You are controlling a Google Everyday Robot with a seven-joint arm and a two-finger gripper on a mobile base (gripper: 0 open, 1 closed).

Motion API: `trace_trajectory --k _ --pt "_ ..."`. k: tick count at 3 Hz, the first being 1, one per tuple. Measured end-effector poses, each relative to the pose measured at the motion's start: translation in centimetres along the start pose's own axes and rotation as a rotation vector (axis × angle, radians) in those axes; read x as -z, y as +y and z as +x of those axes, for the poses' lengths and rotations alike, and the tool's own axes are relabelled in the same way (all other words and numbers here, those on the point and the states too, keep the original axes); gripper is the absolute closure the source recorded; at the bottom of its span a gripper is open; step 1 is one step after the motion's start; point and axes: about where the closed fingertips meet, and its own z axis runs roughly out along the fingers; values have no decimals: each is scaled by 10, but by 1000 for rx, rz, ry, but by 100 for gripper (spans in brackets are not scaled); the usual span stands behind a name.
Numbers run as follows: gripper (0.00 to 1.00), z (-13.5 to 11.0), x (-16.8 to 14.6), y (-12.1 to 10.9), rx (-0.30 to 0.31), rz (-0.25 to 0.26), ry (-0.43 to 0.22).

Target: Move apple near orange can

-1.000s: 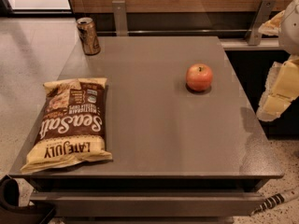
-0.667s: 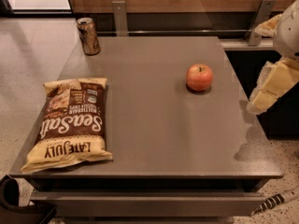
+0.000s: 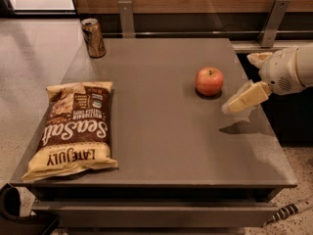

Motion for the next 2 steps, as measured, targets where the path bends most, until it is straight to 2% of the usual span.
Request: trace_trajectory --k 1,2 --pt "0 9 -33 -10 -94 5 -166" --pt "0 11 -56 -9 -155 -6 -282"
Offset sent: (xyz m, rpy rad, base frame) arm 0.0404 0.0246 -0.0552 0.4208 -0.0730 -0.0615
